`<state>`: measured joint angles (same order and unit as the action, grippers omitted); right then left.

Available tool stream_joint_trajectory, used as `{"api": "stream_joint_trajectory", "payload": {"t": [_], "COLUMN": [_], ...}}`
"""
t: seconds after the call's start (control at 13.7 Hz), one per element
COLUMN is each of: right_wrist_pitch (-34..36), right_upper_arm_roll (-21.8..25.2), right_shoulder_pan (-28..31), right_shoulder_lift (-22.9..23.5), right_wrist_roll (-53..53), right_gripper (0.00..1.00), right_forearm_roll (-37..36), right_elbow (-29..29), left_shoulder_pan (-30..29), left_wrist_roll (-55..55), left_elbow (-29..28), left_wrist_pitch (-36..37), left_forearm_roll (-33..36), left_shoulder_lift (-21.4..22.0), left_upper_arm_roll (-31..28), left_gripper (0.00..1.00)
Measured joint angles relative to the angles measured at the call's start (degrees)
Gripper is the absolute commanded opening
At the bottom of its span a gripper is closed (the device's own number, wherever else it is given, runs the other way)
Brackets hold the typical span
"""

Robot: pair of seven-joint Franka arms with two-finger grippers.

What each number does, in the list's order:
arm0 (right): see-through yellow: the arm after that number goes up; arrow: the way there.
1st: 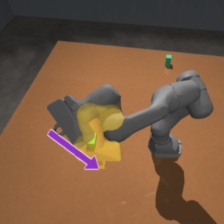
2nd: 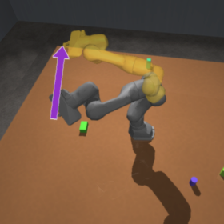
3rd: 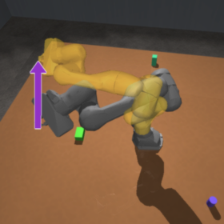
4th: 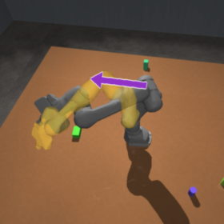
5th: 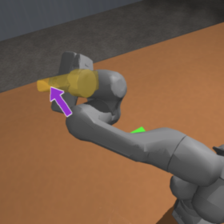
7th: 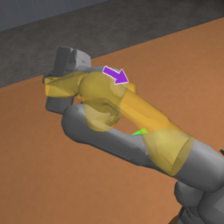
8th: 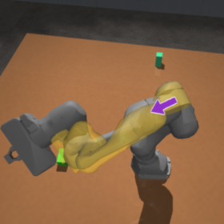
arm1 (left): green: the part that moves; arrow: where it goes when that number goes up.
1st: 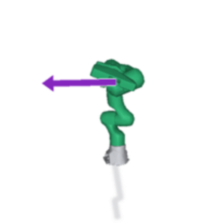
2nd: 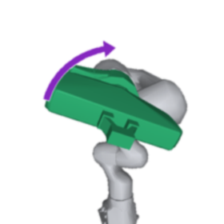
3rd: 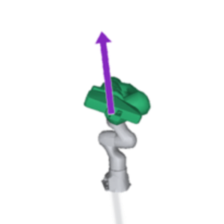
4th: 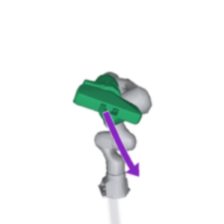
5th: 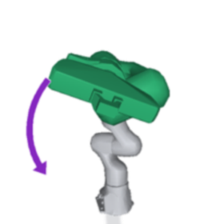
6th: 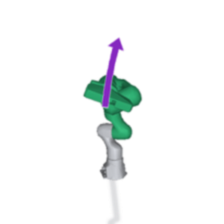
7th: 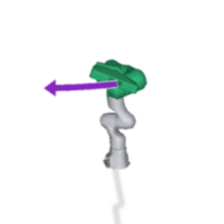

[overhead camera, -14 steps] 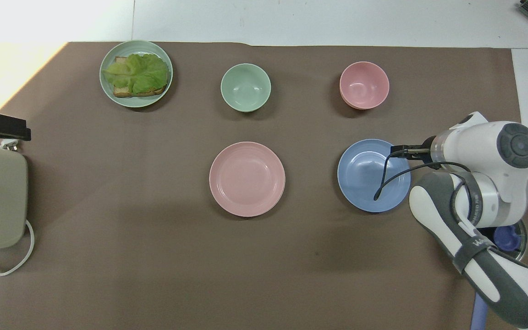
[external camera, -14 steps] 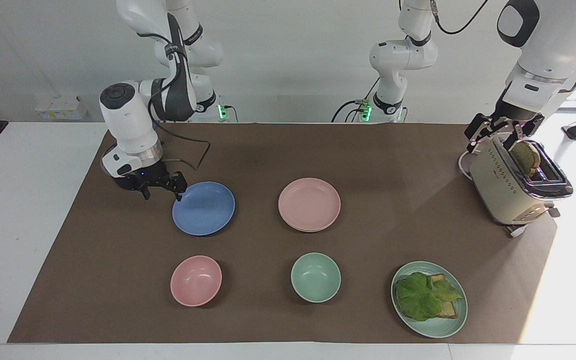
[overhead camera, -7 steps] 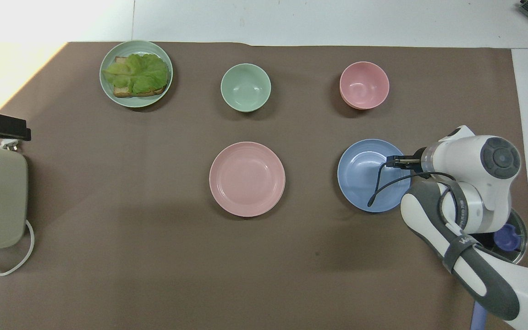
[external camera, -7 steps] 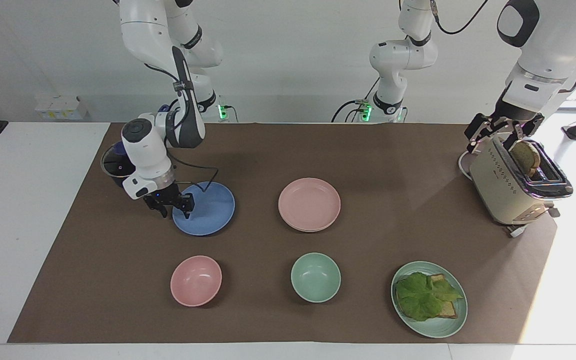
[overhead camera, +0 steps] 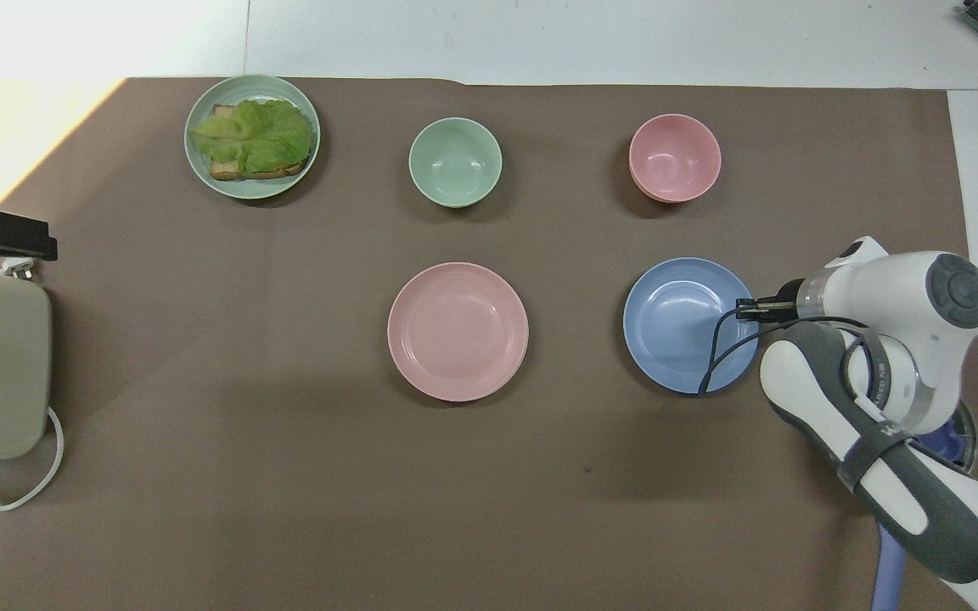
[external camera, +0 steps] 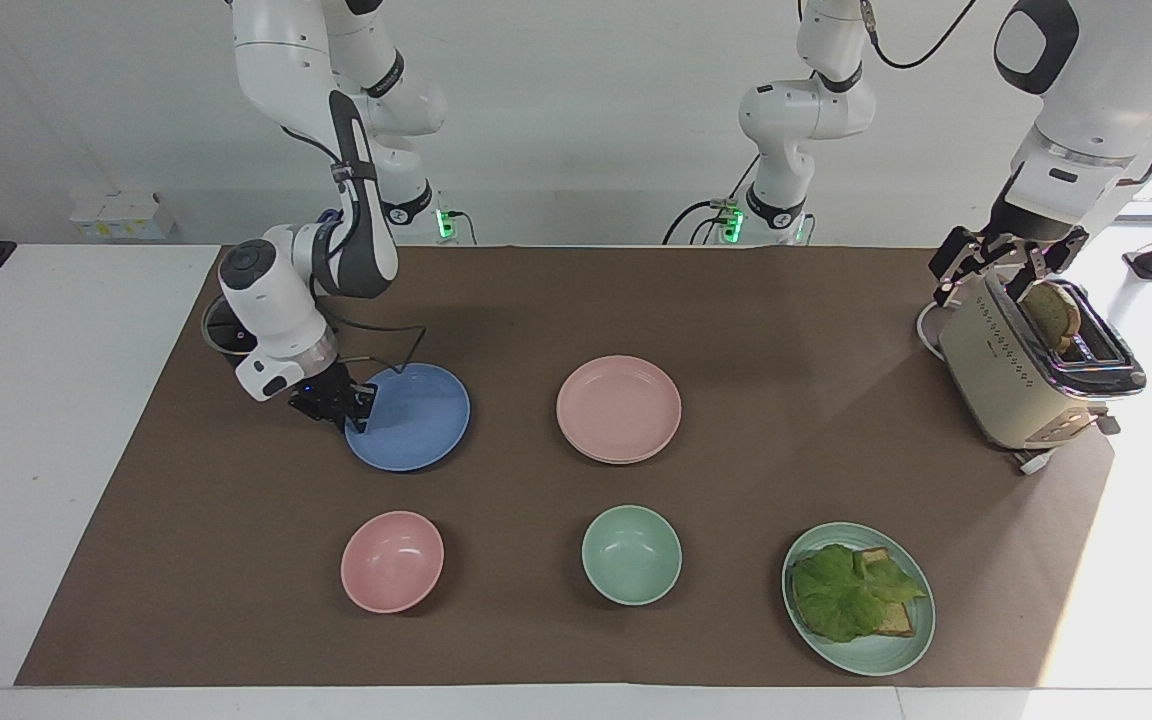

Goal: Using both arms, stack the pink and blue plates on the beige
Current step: 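Grasp the blue plate rim with the right gripper, then slide the blue plate with the right gripper onto the pink plate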

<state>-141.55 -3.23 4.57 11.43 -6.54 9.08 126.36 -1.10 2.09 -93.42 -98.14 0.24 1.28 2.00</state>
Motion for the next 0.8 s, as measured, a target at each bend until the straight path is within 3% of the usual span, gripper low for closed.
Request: {"api": "stream_joint_trajectory", "payload": {"t": [0.36, 0.8], "right_wrist_pitch": [5.09, 11.44], "right_upper_arm_roll": [-0.05, -0.74], "right_shoulder_pan": [0.29, -1.68], "right_shoulder_lift": [-2.34, -9.03], "right_wrist_roll": [-0.94, -0.18], "right_gripper": [0.00, 0.00], "right_forearm_roll": [3.19, 4.66], "right_elbow": [-1.44, -4.42], "left_shoulder_pan": [0.00, 0.00], "left_wrist_roll": [0.00, 0.00], "left_elbow": [0.00, 0.00], "left_wrist_pitch": [0.00, 0.12], "left_forearm_roll": [0.00, 0.00], "left_shoulder_lift": [0.00, 0.00], "left_upper_arm_roll": [0.00, 0.03], "left_gripper": [1.00, 1.00]}}
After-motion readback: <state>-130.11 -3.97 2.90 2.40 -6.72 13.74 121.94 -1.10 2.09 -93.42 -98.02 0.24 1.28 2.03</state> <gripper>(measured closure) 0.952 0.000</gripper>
